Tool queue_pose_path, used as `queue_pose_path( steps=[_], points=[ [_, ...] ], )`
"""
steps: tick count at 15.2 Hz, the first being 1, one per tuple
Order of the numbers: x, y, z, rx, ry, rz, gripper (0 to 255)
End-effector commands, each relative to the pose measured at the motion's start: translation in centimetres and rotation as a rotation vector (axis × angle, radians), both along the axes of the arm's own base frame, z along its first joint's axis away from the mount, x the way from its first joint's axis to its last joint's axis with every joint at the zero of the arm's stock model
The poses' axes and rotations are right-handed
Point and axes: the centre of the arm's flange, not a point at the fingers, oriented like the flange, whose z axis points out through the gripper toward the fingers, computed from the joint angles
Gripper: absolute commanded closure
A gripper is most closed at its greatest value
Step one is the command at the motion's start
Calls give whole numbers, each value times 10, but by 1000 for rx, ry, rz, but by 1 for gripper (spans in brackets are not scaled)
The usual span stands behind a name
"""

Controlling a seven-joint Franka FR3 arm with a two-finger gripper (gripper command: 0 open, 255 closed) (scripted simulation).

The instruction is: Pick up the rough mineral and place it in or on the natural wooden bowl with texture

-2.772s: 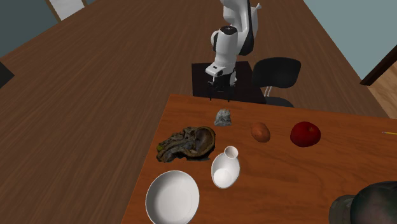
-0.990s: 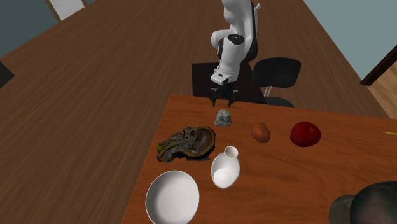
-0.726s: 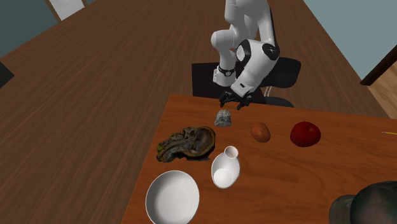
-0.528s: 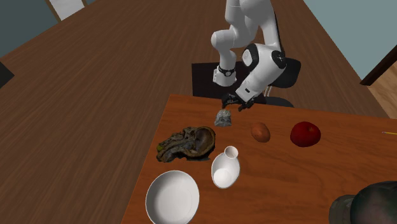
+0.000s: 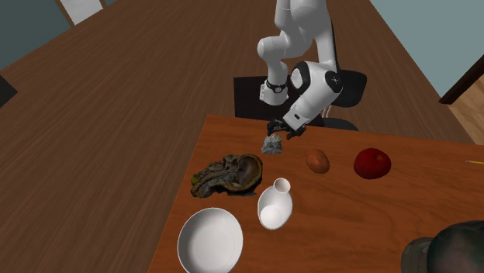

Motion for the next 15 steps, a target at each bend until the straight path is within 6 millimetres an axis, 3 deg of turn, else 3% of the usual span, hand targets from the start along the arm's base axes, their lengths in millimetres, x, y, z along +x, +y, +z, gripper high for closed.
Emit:
queue_pose_path(
  steps=[1,5,6,15],
  points=[
    [0,0,-1,0,0,0,0],
    [0,0,-1,0,0,0,0],
    [0,0,-1,0,0,0,255],
    [0,0,-1,0,0,0,255]
  ],
)
